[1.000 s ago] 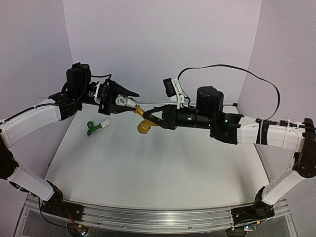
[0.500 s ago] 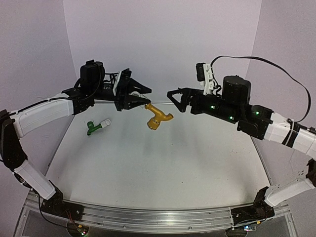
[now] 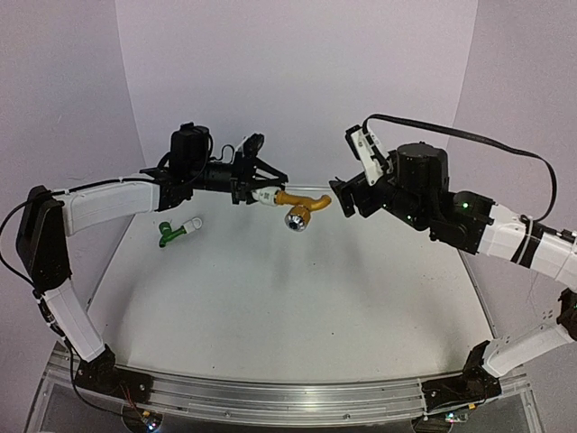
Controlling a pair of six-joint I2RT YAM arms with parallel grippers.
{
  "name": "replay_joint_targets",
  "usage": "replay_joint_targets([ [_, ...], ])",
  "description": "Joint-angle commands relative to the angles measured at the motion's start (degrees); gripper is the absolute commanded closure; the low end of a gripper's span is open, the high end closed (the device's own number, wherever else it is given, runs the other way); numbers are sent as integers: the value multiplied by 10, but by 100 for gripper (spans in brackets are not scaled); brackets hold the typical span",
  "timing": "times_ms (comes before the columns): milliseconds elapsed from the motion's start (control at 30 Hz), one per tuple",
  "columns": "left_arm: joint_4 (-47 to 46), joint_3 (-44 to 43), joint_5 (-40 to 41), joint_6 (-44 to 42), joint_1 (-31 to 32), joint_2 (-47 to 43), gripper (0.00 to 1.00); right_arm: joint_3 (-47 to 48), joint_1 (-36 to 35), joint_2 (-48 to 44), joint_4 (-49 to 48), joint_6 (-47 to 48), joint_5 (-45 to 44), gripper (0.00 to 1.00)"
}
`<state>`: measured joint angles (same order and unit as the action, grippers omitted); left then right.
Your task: Install the water faucets
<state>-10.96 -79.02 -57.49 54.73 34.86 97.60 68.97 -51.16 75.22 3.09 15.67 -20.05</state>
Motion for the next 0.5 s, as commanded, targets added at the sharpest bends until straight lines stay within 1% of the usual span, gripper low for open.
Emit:
replay_joint_targets([
  [0, -27, 45, 26, 253, -18, -30, 100, -13, -2, 19, -81, 123, -2, 2],
  [33, -26, 53, 25, 269, -18, -30, 100, -21, -1, 18, -83, 153, 27, 2],
  [167, -23, 70, 7, 323, -19, -22, 100, -33, -2, 18, -101, 209, 79, 2],
  [233, -18, 77, 1, 330, -21, -24, 100, -47, -2, 6, -80, 268, 153, 2],
  [300, -13, 84, 1, 335, -24, -27, 100, -74, -1, -15, -72, 338, 247, 2],
  [367, -5, 90, 3, 338, -27, -28, 100, -101, -1, -27, -71, 403, 311, 2],
  [400, -3, 91, 5, 341, -28, -27, 100, -107, -2, -30, -71, 427, 341, 2],
  [467, -1, 89, 9, 343, -28, -25, 100, -103, -1, -26, -71, 445, 381, 2],
])
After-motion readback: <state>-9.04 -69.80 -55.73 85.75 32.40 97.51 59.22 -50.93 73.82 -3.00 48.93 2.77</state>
